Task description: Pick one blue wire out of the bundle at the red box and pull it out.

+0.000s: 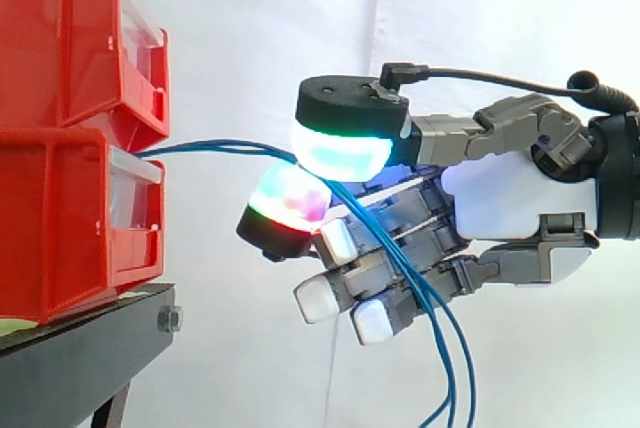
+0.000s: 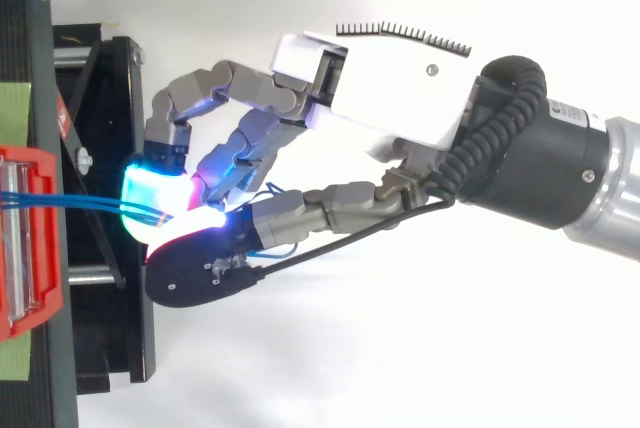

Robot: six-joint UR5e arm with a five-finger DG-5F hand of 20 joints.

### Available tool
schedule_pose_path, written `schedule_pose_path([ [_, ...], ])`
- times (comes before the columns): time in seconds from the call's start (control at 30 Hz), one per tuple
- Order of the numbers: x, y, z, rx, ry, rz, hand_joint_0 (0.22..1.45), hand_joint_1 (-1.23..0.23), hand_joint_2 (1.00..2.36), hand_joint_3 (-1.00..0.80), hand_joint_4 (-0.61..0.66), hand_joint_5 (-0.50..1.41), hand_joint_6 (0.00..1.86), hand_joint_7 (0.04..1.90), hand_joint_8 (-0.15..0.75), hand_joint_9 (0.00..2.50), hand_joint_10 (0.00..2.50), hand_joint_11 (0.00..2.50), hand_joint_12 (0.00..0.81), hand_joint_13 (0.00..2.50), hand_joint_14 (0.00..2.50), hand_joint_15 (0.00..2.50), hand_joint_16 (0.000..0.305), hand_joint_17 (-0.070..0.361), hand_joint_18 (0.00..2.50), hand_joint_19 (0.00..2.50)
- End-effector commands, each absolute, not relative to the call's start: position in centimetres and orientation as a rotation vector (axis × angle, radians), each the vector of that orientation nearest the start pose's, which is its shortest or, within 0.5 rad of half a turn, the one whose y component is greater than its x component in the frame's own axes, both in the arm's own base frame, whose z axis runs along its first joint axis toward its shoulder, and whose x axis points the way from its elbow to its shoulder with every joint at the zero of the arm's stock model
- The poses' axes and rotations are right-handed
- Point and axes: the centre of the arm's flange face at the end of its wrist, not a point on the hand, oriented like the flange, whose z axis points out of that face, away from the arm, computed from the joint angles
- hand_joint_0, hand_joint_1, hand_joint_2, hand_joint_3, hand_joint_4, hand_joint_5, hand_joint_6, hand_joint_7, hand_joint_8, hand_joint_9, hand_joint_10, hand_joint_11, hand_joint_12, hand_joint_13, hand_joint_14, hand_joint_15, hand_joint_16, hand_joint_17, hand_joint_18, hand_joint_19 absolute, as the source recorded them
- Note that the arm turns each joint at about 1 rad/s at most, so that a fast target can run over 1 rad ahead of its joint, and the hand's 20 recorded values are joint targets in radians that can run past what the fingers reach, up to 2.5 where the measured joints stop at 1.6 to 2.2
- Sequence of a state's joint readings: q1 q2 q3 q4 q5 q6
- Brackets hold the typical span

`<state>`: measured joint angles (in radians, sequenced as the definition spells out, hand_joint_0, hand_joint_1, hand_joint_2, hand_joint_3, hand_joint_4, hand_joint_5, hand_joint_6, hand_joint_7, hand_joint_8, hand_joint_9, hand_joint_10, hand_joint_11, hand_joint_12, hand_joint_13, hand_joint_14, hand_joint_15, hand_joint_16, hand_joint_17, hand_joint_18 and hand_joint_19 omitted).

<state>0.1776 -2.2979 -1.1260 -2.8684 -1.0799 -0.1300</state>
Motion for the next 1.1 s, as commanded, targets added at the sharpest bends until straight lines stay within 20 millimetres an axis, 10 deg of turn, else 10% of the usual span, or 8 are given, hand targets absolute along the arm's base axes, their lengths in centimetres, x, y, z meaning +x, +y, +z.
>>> schedule_pose_path([
  [0.0, 76.62, -4.65, 27.03, 1.266, 1.055, 0.871, 0.79, -0.85, 1.01, -0.42, 0.09, -0.22, 0.89, 1.02, 0.408, 0.93, 0.02, 0.81, 0.453, 0.95, 0.01, 0.47, 0.059, 0.133, 0.94, 0.53],
  [0.83, 76.64, -4.53, 27.04, 1.264, 1.056, 0.872, 0.59, -0.62, 1.01, -0.25, 0.26, -0.18, 0.87, 1.28, 0.388, 0.99, 0.02, 0.64, 0.488, 0.95, 0.02, 0.49, 0.062, 0.14, 0.91, 0.64],
  [1.07, 76.59, -4.77, 26.97, 1.266, 1.055, 0.868, 0.65, -0.78, 1.02, -0.16, 0.22, -0.2, 0.89, 1.2, 0.417, 0.96, 0.02, 0.77, 0.483, 0.96, 0.02, 0.49, 0.063, 0.141, 0.93, 0.59],
])
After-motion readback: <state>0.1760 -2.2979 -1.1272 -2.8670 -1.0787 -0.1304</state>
